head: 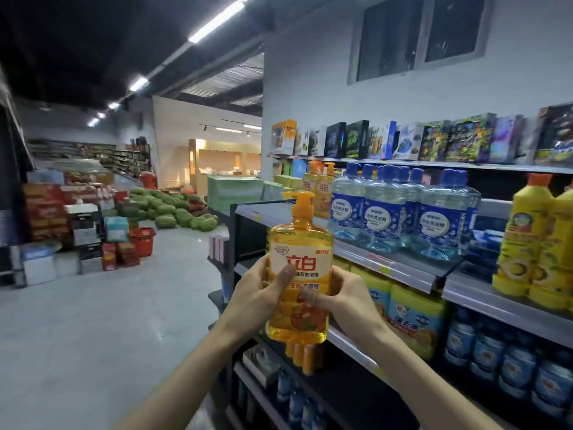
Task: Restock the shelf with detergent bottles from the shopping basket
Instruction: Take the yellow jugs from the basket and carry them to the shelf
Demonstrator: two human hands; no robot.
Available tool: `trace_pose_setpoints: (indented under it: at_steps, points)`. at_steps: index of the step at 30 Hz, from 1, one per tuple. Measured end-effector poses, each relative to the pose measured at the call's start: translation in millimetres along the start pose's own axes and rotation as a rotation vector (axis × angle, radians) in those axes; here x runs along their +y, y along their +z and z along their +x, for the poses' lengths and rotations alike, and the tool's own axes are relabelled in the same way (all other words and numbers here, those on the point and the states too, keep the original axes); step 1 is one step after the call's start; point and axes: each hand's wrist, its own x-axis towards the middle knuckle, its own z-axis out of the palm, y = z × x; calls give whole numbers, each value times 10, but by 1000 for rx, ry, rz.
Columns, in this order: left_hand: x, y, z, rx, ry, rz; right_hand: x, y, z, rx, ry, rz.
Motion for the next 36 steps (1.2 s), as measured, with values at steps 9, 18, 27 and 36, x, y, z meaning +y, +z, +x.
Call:
trace_pose_setpoints:
  at_steps: [9,18,27,36]
  points:
    - [-481,-427,1287,6,51,6,360,125,1421,-23,-81,-59]
    - [-723,-666,3054,10,79,53,623,-58,3252,14,-158,-68]
    - [-925,-915,4498,-88,-93,67,937,-48,4738,113,-120,31]
    - [-1295,-1161,5642,-153,-98,49,1154,-58,5749,170,-72,-122]
